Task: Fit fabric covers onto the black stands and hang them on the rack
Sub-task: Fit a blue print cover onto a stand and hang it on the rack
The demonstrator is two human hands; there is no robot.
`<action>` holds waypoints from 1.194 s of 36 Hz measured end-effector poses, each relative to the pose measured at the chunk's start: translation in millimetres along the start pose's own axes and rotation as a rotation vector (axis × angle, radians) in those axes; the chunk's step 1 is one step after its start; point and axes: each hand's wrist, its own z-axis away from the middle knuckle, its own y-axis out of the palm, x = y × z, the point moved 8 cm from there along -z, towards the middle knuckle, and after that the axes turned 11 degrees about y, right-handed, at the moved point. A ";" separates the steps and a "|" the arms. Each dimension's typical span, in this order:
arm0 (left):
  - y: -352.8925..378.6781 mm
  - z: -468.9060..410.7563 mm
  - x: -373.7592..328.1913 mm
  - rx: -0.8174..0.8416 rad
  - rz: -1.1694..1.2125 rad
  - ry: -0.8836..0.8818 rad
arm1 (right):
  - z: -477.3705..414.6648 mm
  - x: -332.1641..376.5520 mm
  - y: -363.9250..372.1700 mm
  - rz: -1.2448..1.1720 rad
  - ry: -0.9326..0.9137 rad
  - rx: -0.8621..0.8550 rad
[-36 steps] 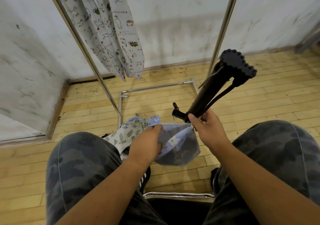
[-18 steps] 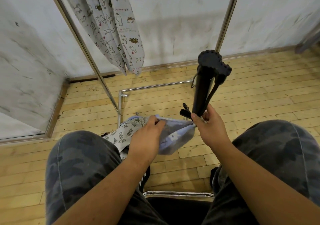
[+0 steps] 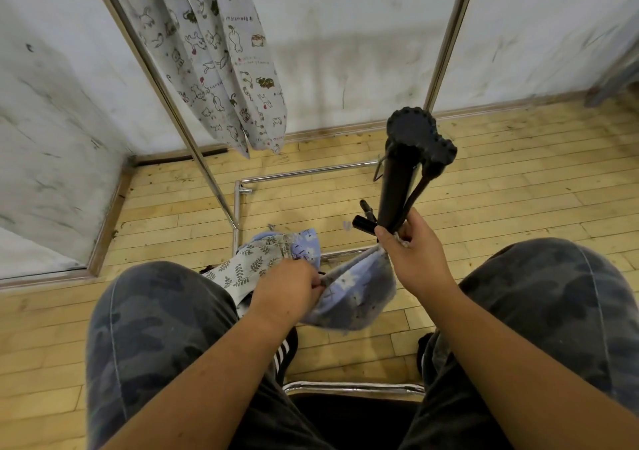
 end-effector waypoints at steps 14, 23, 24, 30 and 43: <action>14.6 -2.5 1.5 0.052 0.155 0.076 | 2.0 -2.4 8.9 0.033 0.049 0.082; 2.6 -0.3 6.0 -0.044 0.179 0.050 | 2.2 -9.4 12.5 0.018 0.108 0.103; 2.0 -0.5 6.3 -0.055 0.183 0.050 | 2.4 -9.1 12.0 0.005 0.106 0.101; 1.7 -1.3 8.3 -0.082 0.210 0.052 | 2.7 -7.1 6.8 -0.042 0.100 0.064; 7.5 -7.2 18.7 -0.139 0.300 -0.006 | 11.8 3.7 16.3 -0.116 0.060 0.194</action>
